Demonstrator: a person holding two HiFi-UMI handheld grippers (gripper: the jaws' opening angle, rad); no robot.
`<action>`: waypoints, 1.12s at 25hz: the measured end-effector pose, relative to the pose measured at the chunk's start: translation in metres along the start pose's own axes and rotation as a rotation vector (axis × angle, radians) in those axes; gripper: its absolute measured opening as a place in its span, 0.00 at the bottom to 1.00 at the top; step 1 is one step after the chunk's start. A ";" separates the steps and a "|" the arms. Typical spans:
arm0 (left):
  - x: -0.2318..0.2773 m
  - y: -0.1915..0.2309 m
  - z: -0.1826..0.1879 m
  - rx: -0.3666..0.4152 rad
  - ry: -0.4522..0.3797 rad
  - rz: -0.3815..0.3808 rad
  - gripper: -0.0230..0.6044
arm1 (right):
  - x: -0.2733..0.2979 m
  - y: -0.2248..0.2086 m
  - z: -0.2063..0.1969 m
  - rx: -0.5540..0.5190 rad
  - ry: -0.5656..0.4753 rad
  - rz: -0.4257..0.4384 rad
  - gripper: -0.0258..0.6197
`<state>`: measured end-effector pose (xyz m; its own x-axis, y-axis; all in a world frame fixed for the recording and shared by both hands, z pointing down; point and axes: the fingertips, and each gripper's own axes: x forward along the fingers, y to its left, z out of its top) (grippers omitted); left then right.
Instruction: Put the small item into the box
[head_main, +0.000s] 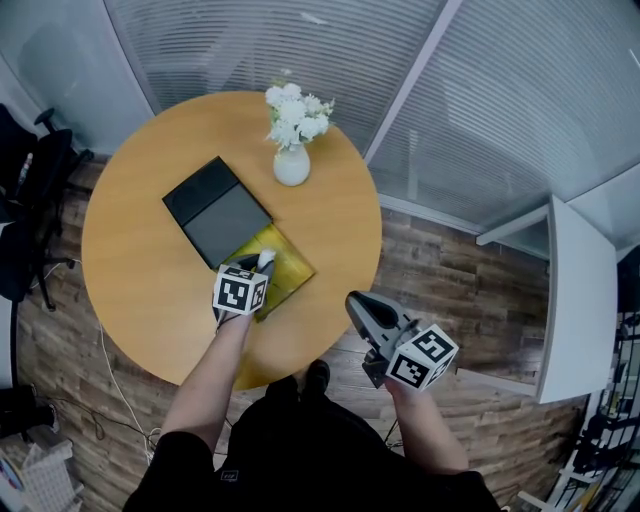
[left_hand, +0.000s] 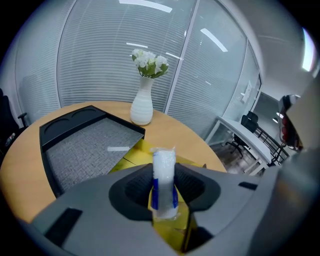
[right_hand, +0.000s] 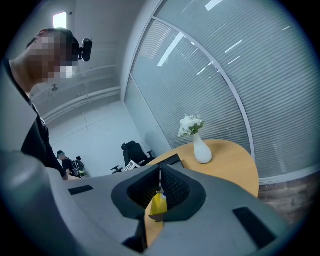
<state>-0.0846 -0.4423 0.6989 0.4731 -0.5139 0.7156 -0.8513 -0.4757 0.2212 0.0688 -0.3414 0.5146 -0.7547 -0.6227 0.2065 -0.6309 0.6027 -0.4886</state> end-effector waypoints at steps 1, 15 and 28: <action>0.002 0.001 -0.002 -0.004 0.009 0.004 0.26 | -0.001 0.000 0.000 0.001 -0.002 -0.001 0.10; -0.009 0.009 -0.001 0.003 -0.006 0.053 0.29 | -0.009 0.011 -0.001 -0.012 -0.014 0.012 0.10; -0.101 -0.010 0.038 0.012 -0.242 0.063 0.13 | -0.012 0.036 0.038 -0.100 -0.073 0.057 0.10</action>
<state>-0.1158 -0.4125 0.5992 0.4605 -0.6983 0.5480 -0.8791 -0.4446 0.1721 0.0620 -0.3306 0.4621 -0.7775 -0.6180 0.1170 -0.6046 0.6830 -0.4098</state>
